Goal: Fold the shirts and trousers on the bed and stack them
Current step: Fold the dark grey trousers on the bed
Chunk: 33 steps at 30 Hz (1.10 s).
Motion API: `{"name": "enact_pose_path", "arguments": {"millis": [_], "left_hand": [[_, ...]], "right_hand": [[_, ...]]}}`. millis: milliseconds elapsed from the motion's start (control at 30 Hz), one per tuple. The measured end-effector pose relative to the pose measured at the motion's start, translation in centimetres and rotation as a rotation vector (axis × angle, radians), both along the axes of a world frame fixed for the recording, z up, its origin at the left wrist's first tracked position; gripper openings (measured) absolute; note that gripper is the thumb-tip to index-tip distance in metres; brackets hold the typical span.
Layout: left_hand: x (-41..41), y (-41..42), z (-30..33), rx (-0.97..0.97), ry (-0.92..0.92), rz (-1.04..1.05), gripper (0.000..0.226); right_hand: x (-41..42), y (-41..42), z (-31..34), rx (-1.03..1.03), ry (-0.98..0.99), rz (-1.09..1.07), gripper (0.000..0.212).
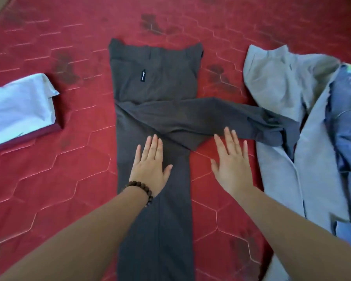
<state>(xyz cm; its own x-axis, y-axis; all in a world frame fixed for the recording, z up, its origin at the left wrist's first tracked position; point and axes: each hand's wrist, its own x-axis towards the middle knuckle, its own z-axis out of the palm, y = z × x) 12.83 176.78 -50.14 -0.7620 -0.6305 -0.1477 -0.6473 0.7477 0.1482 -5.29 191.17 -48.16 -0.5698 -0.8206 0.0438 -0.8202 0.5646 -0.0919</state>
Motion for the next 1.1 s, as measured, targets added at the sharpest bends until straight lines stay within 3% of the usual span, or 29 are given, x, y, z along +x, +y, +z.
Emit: {"name": "enact_pose_path", "arguments": {"millis": [100, 200, 300, 400, 467, 533, 600, 667, 733, 900, 1033, 1100], "left_hand": [[-6.1, -2.9, -1.2, 0.004, 0.052, -0.134, 0.074], [-7.9, -3.8, -3.4, 0.033, -0.083, -0.206, 0.071], [-7.3, -3.7, -4.5, -0.015, -0.157, -0.218, 0.071], [-8.1, -3.8, -3.4, 0.098, -0.161, -0.185, 0.071], [-8.8, -3.2, -1.3, 0.306, -0.062, -0.067, 0.068], [-9.3, -1.5, 1.4, 0.625, 0.201, 0.181, 0.063], [-9.4, 1.2, 4.5, 1.072, 0.445, 0.466, 0.057], [-8.9, 3.9, 7.3, 1.563, 0.567, 0.69, 0.048], [-7.7, 6.0, 8.4, 1.759, 0.599, 0.839, 0.038], [-1.2, 8.5, 9.0, 1.638, 0.634, 1.081, 0.029], [4.1, 10.9, 10.5, 1.733, 0.721, 1.088, 0.028], [6.2, 11.7, 11.0, 1.747, 0.749, 1.071, 0.03]], "right_hand": [[-7.0, -3.2, 1.3, 0.015, 0.144, -0.075, 0.082], [-11.8, -4.1, 1.4, 0.304, 0.17, -0.265, 0.086], [-13.2, -3.4, 1.6, 0.432, 0.143, -0.395, 0.048], [-12.4, -2.1, 1.4, 0.319, 0.184, -0.281, 0.017], [-10.4, -1.5, 1.5, 0.13, 0.227, -0.163, 0.01], [-7.8, -1.0, 2.1, -0.035, 0.283, -0.028, 0.007], [-4.5, -0.3, 3.0, -0.099, 0.292, 0.104, 0.011], [-0.6, 0.5, 4.2, -0.131, 0.274, 0.213, 0.014], [3.3, 1.5, 5.2, -0.169, 0.222, 0.332, 0.016], [10.9, 6.2, 7.6, -0.163, -0.043, 0.465, 0.026], [14.5, 9.4, 9.4, -0.277, -0.386, 0.077, 0.04], [15.0, 9.4, 9.6, -0.237, -0.568, -0.163, 0.048]]}}
